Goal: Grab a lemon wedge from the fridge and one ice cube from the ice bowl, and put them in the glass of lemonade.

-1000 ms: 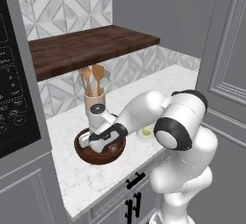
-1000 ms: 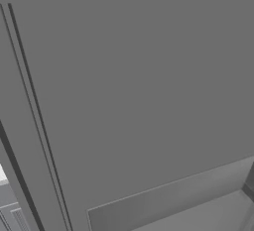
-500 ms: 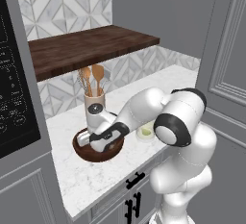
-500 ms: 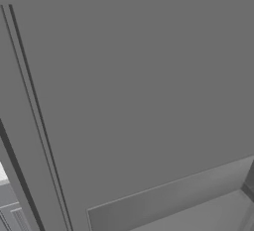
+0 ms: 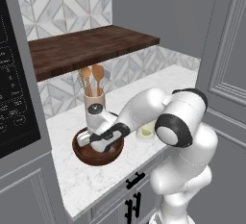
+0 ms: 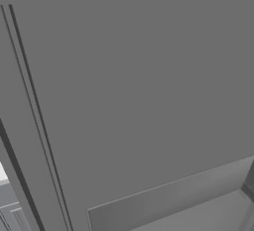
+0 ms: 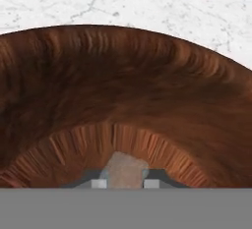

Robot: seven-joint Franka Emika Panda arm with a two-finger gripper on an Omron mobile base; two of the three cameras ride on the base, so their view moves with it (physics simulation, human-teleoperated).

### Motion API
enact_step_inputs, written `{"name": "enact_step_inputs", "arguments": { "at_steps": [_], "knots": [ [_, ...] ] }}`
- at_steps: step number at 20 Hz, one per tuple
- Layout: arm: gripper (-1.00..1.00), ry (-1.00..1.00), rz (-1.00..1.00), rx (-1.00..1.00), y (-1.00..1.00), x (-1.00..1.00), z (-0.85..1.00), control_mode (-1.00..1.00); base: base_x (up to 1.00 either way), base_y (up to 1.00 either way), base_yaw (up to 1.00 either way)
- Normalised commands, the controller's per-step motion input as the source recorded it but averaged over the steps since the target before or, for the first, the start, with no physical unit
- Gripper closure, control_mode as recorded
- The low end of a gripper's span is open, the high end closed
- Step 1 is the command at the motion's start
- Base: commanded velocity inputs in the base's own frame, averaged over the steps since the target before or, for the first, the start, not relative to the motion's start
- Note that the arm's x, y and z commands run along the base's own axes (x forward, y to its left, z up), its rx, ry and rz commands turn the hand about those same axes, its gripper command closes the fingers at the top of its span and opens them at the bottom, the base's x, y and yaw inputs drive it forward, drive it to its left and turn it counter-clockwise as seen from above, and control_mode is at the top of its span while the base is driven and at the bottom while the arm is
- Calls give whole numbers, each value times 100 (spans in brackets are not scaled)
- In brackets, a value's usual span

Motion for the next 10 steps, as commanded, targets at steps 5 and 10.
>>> {"name": "enact_step_inputs", "arguments": {
  "at_steps": [5, 10],
  "knots": [
    [100, -20, -6, 11, -33, -24, 89, -100, 0, 0, 0],
    [100, -25, -15, 23, -98, -43, 100, -100, 0, 0, 0]
  ]
}}
